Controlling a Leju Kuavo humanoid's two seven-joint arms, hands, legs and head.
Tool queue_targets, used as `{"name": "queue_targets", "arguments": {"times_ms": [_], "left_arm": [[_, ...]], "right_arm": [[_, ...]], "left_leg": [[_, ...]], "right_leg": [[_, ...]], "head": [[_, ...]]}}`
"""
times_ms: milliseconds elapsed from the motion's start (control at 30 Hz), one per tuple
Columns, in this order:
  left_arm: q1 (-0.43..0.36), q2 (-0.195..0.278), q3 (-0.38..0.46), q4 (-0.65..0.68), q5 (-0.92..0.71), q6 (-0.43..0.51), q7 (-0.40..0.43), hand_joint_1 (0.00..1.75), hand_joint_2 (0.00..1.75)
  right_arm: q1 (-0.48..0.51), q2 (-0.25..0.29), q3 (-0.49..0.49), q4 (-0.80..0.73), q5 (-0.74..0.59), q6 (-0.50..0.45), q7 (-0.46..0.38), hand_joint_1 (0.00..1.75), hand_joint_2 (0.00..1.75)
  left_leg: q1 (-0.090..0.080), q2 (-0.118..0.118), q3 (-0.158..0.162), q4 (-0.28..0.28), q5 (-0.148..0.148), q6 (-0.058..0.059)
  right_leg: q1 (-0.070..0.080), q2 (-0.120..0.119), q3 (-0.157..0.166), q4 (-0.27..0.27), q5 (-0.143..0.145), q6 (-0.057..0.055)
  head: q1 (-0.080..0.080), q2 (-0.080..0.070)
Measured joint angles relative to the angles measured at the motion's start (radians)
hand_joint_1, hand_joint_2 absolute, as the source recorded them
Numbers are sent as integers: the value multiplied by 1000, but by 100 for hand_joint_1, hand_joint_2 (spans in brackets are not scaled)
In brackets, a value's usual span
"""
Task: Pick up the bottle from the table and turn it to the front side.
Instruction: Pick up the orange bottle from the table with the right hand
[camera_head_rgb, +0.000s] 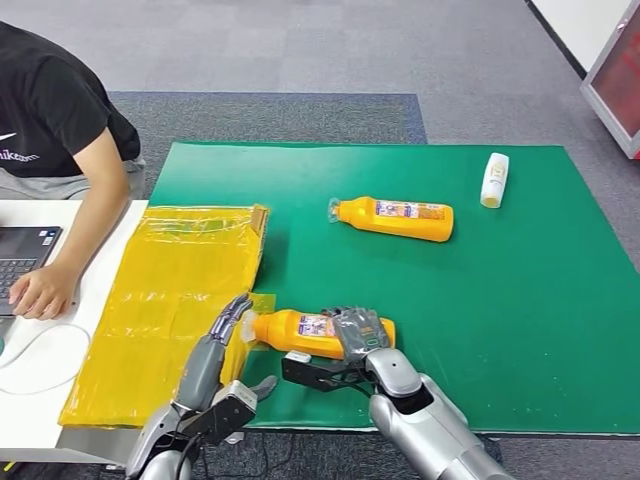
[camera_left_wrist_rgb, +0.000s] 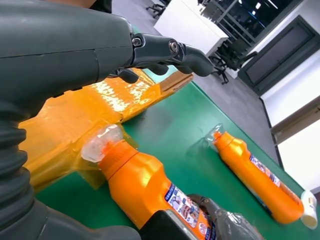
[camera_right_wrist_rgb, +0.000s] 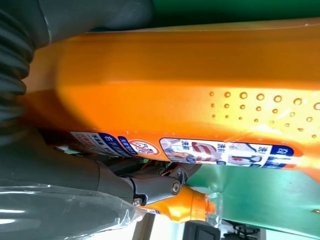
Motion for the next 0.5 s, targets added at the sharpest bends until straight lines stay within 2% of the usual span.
{"name": "queue_targets", "arguments": {"times_ms": [200,500], "left_arm": [[-8,-7,0,1,1,-3,-1,0,175],[-9,-15,2,2,24,-3,-23,0,175]], "right_arm": [[-9,4,0,27,-1,-32,-28,175,175],[28,5,-11,1,-77,-155,-100,175,175]], "left_leg": [[0,0,2,0,-4,3],[0,0,2,0,-2,0]], "right_leg": [[0,0,3,0,-1,1],[0,0,4,0,-2,3]], "head": [[0,0],[0,0]]}}
